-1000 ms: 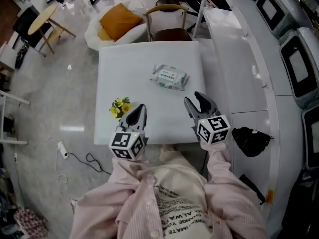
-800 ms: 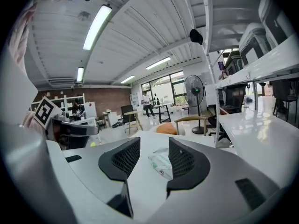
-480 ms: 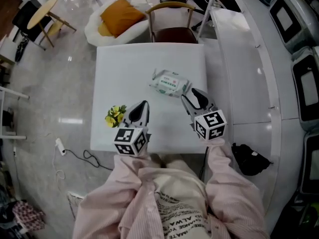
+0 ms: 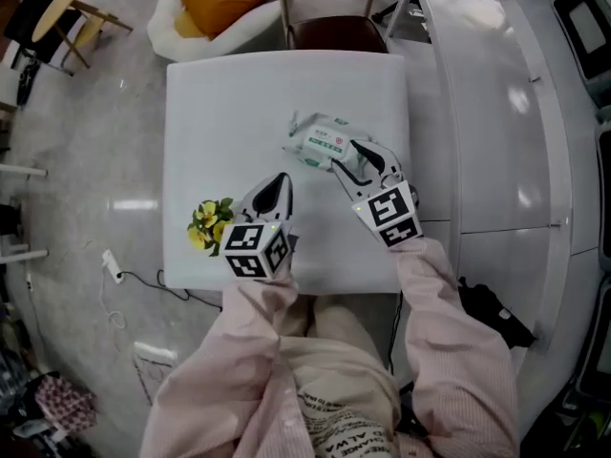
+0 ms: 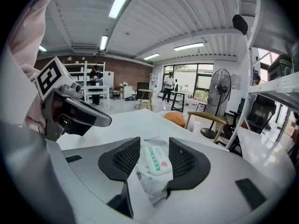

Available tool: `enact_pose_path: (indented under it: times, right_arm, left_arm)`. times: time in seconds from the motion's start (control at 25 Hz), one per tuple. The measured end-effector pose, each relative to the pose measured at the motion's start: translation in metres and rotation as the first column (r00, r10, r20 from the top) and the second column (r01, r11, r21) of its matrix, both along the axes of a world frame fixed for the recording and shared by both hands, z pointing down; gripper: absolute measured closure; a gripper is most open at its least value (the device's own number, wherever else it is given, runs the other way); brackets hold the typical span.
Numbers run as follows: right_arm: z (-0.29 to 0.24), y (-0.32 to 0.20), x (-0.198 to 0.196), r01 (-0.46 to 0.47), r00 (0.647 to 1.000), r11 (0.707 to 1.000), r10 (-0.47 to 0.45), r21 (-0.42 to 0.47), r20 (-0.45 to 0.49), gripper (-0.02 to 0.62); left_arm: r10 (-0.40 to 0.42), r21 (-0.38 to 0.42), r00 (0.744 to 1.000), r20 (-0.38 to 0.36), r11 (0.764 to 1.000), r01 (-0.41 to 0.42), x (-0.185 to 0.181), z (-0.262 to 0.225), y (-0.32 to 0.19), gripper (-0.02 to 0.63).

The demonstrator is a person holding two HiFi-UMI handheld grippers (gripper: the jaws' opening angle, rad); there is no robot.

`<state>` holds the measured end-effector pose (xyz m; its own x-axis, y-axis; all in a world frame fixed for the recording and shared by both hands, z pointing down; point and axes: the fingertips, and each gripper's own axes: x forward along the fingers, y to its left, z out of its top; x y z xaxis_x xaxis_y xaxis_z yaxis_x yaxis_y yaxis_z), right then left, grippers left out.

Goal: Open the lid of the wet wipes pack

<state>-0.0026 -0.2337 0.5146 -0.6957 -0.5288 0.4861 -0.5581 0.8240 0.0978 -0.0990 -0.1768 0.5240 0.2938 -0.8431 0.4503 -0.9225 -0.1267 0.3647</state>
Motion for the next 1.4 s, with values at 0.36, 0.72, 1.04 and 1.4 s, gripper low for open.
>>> enact_pose_path:
  times: [0.36, 0.72, 1.04, 1.4]
  right_arm:
    - [0.050, -0.015, -0.023, 0.106, 0.985, 0.994, -0.100, 0.038, -0.138, 0.430]
    - [0.081, -0.021, -0.036, 0.173, 0.960, 0.984, -0.157, 0.049, -0.231, 0.430]
    - [0.102, -0.026, -0.037, 0.186, 0.941, 0.982, -0.171, 0.025, -0.292, 0.430]
    - [0.109, -0.023, -0.039, 0.191, 0.938, 0.981, -0.192, -0.031, -0.289, 0.483]
  left_arm:
    - [-0.054, -0.085, 0.997, -0.051, 0.995, 0.049, -0.003, 0.056, -0.017, 0.611]
    - [-0.041, -0.111, 0.996, -0.079, 0.993, 0.032, 0.010, 0.081, -0.029, 0.611]
    - [-0.016, -0.131, 0.996, -0.088, 0.991, 0.004, 0.015, 0.095, -0.038, 0.611]
    - [0.036, -0.147, 0.995, -0.097, 0.988, -0.050, 0.024, 0.105, -0.044, 0.611]
